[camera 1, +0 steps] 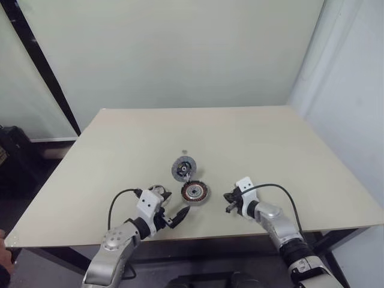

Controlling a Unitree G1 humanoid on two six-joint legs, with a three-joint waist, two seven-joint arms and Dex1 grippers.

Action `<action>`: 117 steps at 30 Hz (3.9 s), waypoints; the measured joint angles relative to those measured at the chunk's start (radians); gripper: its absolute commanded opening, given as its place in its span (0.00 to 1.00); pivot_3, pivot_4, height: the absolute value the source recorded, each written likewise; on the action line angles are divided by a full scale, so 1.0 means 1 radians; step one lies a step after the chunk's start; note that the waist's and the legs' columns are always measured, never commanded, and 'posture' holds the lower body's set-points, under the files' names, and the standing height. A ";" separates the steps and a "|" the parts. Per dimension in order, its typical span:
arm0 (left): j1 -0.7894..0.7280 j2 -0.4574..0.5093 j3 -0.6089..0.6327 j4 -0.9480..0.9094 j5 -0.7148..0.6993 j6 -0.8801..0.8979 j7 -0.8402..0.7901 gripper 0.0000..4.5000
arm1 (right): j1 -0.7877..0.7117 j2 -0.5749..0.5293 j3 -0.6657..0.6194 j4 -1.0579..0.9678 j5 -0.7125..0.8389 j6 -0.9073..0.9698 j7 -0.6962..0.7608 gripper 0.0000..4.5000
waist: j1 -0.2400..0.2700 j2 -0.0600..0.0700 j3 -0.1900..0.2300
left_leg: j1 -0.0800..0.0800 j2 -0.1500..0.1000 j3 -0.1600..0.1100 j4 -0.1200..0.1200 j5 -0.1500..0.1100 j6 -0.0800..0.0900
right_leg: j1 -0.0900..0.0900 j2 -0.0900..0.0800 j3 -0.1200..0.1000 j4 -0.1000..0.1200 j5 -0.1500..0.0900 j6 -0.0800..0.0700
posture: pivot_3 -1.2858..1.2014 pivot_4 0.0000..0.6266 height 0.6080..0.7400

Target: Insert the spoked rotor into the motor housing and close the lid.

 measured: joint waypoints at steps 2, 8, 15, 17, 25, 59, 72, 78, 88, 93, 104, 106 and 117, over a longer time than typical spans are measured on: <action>0.000 0.000 0.001 0.000 0.000 0.000 0.002 1.00 | 0.001 0.000 0.000 -0.003 0.000 0.000 0.000 0.00 | 0.000 0.000 0.000 | 0.000 0.000 0.000 0.000 0.000 0.000 | 0.000 0.000 0.000 0.000 0.000 0.000 | 0.52 0.00 1.00; 0.000 0.000 0.005 0.000 -0.001 0.000 0.005 1.00 | 0.009 0.000 0.002 -0.011 -0.001 0.000 0.000 0.00 | 0.000 0.000 0.000 | 0.000 0.000 0.000 0.000 0.000 0.000 | 0.000 0.000 0.000 0.000 0.000 0.000 | 0.52 0.00 1.00; 0.004 0.000 0.006 0.000 -0.001 -0.001 0.006 1.00 | 0.012 -0.003 0.003 -0.027 -0.002 0.000 0.001 0.00 | 0.000 0.000 0.000 | 0.000 0.000 0.000 0.000 0.000 0.000 | 0.000 0.000 0.000 0.000 0.000 0.000 | 0.52 0.00 1.00; 0.004 0.000 0.007 0.000 -0.001 -0.001 0.007 1.00 | 0.012 -0.003 0.005 -0.030 -0.002 0.000 0.001 0.00 | 0.000 0.000 0.000 | 0.000 0.000 0.000 0.000 0.000 0.000 | 0.000 0.000 0.000 0.000 0.000 0.000 | 0.52 0.00 1.00; 0.003 0.000 0.018 0.000 -0.001 -0.001 0.015 1.00 | 0.012 0.005 0.012 -0.034 -0.002 0.001 0.001 0.00 | 0.000 0.000 0.000 | 0.000 0.000 0.000 0.000 0.000 0.000 | 0.000 0.000 0.000 0.000 0.000 0.000 | 0.52 0.00 1.00; -0.058 -0.041 0.120 0.080 0.054 -0.048 0.225 1.00 | -0.061 0.115 -0.106 -0.055 0.023 0.020 -0.160 0.99 | 0.000 0.000 0.000 | 0.000 0.000 -0.001 0.000 0.000 0.000 | 0.000 -0.001 0.000 0.001 0.001 0.002 | 0.52 0.00 1.00; -0.130 -0.052 0.137 0.153 0.079 -0.076 0.290 1.00 | -0.069 0.060 -0.063 -0.091 0.009 0.024 -0.115 0.99 | -0.001 0.000 0.000 | 0.000 -0.001 0.000 -0.002 0.000 0.000 | -0.001 0.000 0.000 0.001 0.002 0.002 | 0.52 0.00 1.00; -0.118 -0.051 0.129 0.152 0.079 -0.076 0.260 1.00 | -0.061 0.050 0.002 -0.131 0.000 0.025 -0.064 0.99 | 0.001 0.000 0.000 | -0.001 -0.001 0.000 -0.002 0.000 0.000 | -0.001 0.000 -0.001 0.001 0.002 0.002 | 0.52 0.00 1.00; -0.053 -0.033 0.106 0.122 0.077 -0.066 0.194 1.00 | 0.007 -0.069 0.037 -0.269 -0.004 0.188 0.001 0.99 | 0.000 0.000 0.000 | -0.001 -0.001 0.000 -0.002 0.000 0.000 | -0.001 -0.001 0.000 0.000 0.002 0.002 | 0.52 0.00 1.00; -0.054 -0.030 0.087 0.120 0.080 -0.065 0.174 1.00 | 0.007 -0.084 -0.004 -0.317 0.004 0.227 -0.008 0.99 | 0.000 0.000 0.000 | 0.000 -0.001 0.000 -0.002 0.000 0.000 | -0.001 0.000 -0.001 0.000 0.002 0.002 | 0.52 0.00 1.00; -0.080 -0.036 0.048 0.120 0.082 -0.064 0.159 1.00 | 0.010 -0.078 -0.008 -0.340 0.004 0.248 -0.022 0.99 | 0.000 0.000 0.000 | -0.001 -0.001 0.000 -0.002 0.000 0.000 | -0.001 0.000 0.000 0.000 0.002 0.002 | 0.52 0.00 1.00; -0.081 -0.036 0.048 0.120 0.082 -0.064 0.159 1.00 | 0.011 -0.078 -0.008 -0.342 0.005 0.251 -0.022 0.99 | 0.000 0.000 0.000 | -0.001 -0.001 0.000 -0.002 0.000 0.000 | -0.001 0.000 0.000 0.000 0.002 0.002 | 0.52 0.00 1.00; -0.086 -0.031 0.048 0.120 0.082 -0.064 0.158 1.00 | 0.027 -0.079 -0.016 -0.356 0.006 0.265 -0.022 0.99 | 0.001 0.000 0.000 | -0.001 -0.001 0.000 -0.002 0.000 0.000 | -0.001 0.000 0.000 0.000 0.002 0.002 | 0.52 0.00 1.00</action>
